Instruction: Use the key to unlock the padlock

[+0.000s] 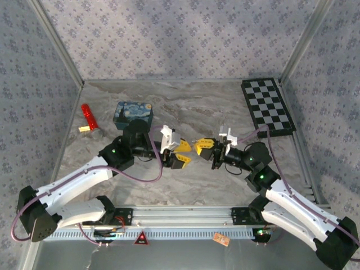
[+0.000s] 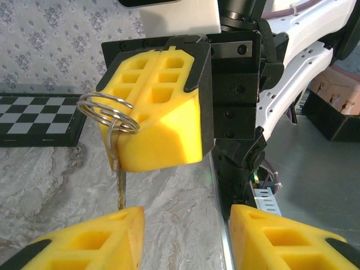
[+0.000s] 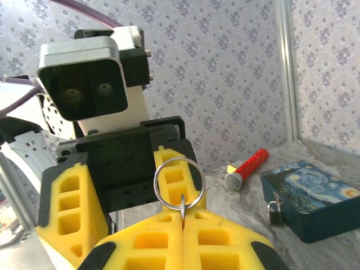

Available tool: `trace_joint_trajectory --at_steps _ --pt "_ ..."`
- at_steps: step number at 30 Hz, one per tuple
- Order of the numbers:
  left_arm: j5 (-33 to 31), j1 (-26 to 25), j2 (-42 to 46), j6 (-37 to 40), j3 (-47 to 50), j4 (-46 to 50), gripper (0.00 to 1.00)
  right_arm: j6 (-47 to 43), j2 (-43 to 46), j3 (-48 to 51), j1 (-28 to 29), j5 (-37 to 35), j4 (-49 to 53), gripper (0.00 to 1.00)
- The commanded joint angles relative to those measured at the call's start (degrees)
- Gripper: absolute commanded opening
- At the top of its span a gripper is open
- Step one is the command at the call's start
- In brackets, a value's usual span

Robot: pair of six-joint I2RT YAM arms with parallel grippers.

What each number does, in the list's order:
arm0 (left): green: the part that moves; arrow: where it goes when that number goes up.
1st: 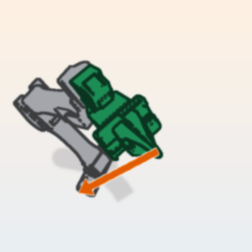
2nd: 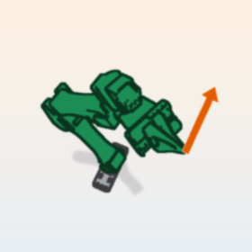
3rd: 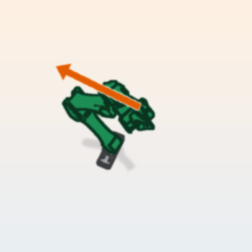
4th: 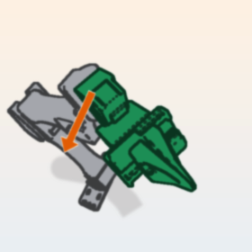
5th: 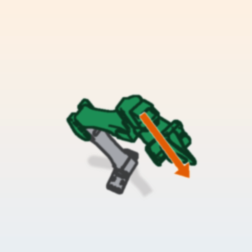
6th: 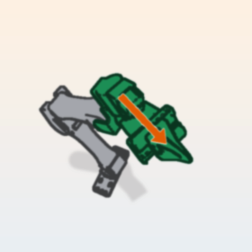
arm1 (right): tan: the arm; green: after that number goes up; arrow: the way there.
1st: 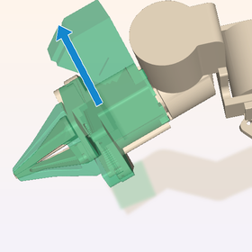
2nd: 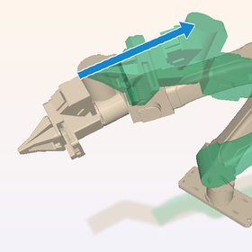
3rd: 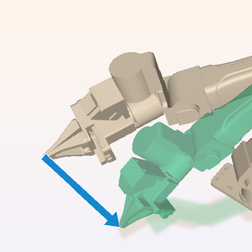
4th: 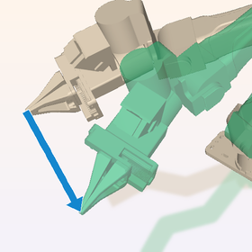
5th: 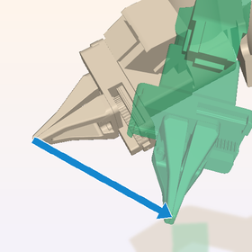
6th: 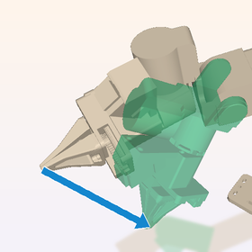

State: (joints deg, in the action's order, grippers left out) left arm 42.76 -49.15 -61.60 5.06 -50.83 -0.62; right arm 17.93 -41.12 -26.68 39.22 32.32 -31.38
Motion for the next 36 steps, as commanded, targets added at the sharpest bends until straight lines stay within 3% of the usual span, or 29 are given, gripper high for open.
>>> trace_joint_trajectory --at_steps 1,7,14,23,36 --pt "-4.3 0.4 1.7 1.8 0.4 0.4 0.49 -3.2 2.5 -0.7 0.8 -3.0 1.5 0.00" --pt "-4.0 1.2 1.1 0.4 0.6 -0.6 0.52 -3.9 2.8 -0.8 0.6 -1.8 2.4 0.00" --pt "1.0 1.2 0.5 -0.4 0.3 -2.3 0.51 -3.2 1.2 -1.2 0.8 0.8 1.1 0.00" --pt "1.8 1.1 -0.6 0.2 -1.2 -0.5 0.43 -2.8 -0.3 -2.0 1.9 2.3 -0.4 0.00" --pt "3.9 1.1 -1.4 0.4 -2.2 0.5 0.15 -4.6 -0.6 -1.9 3.0 1.3 1.0 0.00"
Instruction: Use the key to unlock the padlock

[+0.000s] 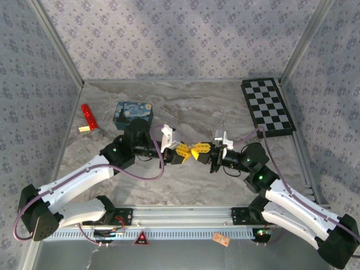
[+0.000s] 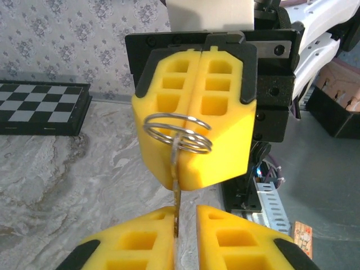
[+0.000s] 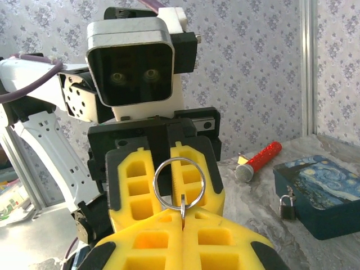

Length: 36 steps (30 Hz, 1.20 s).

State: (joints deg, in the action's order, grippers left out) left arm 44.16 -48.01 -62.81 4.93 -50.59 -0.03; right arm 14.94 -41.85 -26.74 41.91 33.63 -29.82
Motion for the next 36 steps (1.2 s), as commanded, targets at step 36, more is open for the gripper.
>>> trace_joint_trajectory --at_steps 36 --pt "2.2 0.0 0.7 0.6 -3.5 2.6 0.17 -4.5 1.9 -1.1 -0.2 -1.8 3.9 0.00"
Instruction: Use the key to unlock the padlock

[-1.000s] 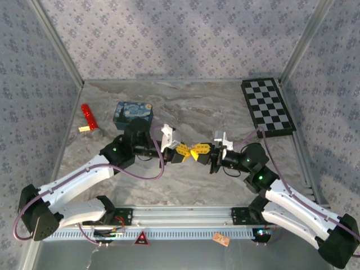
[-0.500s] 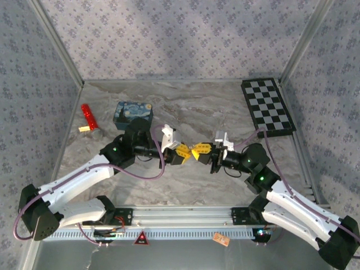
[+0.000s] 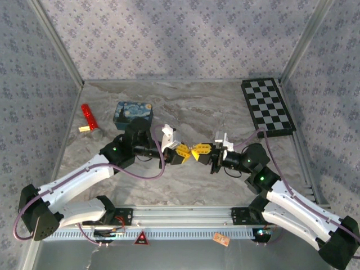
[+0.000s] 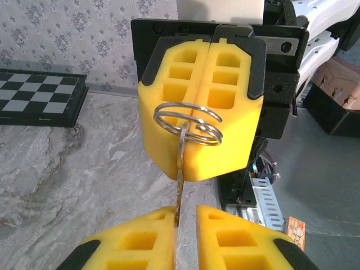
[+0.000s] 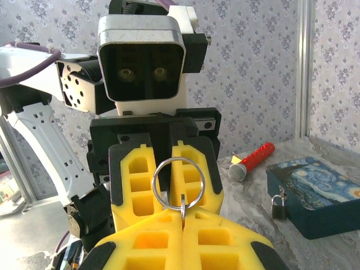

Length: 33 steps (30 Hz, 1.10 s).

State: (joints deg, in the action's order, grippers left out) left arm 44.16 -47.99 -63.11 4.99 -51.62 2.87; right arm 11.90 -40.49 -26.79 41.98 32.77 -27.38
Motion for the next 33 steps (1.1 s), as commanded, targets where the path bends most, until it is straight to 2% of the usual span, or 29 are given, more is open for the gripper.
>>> trace_joint_trajectory --at_steps 1,5,13,16,18,20,21,24,26,30,33 --pt "2.2 0.0 0.9 0.5 -2.5 -0.3 0.17 -1.5 0.5 -1.1 -0.2 -1.0 1.5 0.00" --pt "2.4 0.1 0.8 0.5 -2.7 -0.2 0.16 -1.8 0.5 -1.0 -0.3 -1.0 1.7 0.00" --pt "3.1 0.2 0.4 0.5 -3.0 0.0 0.05 -2.1 0.4 -0.8 -0.2 -1.3 2.1 0.00" --pt "1.9 0.1 0.1 0.0 -3.1 -0.2 0.00 -2.4 0.3 -0.7 -0.2 -1.6 2.7 0.00" --pt "-0.4 0.1 -0.2 0.0 -3.3 0.2 0.00 -2.6 0.5 -1.0 -0.2 -3.1 4.4 0.00" --pt "-2.8 0.1 -0.8 0.6 -3.9 1.9 0.00 -2.8 1.0 -1.5 -0.2 -5.1 6.8 0.17" --pt "-4.8 0.1 -1.1 0.7 -4.2 2.4 0.00 -3.0 1.3 -1.5 -0.3 -6.0 7.5 0.28" --pt "-13.0 0.1 -2.0 1.8 -5.4 4.7 0.00 -2.7 3.7 -1.3 -0.3 -12.0 11.2 0.64" --pt "-20.8 0.0 -2.9 3.0 -6.6 7.0 0.00 -2.4 6.0 -0.6 -0.8 -16.3 13.5 0.80" --pt "-43.6 -3.9 -7.5 11.4 -11.0 15.0 0.00 0.9 9.8 -0.4 -2.2 -21.7 17.9 0.86" --pt "-63.8 -9.3 -13.3 21.0 -12.4 16.5 0.00 9.1 8.5 -3.3 -4.8 -23.6 22.7 0.83"
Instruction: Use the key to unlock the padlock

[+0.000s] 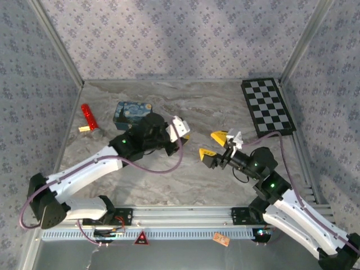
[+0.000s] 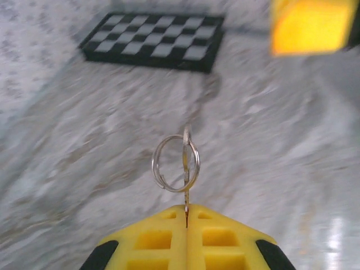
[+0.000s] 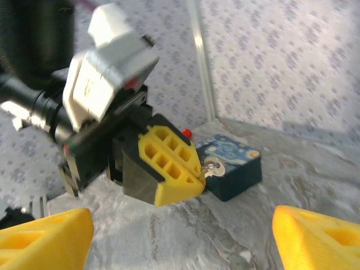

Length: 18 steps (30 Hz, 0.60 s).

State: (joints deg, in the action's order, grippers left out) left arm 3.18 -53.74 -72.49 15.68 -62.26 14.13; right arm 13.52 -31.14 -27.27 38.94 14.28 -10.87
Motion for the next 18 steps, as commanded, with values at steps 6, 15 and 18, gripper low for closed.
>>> trace_joint_trajectory --at_steps 6,15,18 --pt "-32.2 -5.6 -7.7 21.9 2.2 -3.9 0.00 29.8 -14.3 -16.1 -15.7 6.1 26.3 0.62" --pt "-35.6 -5.2 -15.7 41.9 0.5 3.9 0.00 35.5 -22.6 -17.7 -24.4 13.8 35.6 0.65" --pt "-41.8 -4.9 -25.1 43.8 -6.8 18.9 0.00 33.8 -21.4 -17.8 -26.0 8.8 40.0 0.65"
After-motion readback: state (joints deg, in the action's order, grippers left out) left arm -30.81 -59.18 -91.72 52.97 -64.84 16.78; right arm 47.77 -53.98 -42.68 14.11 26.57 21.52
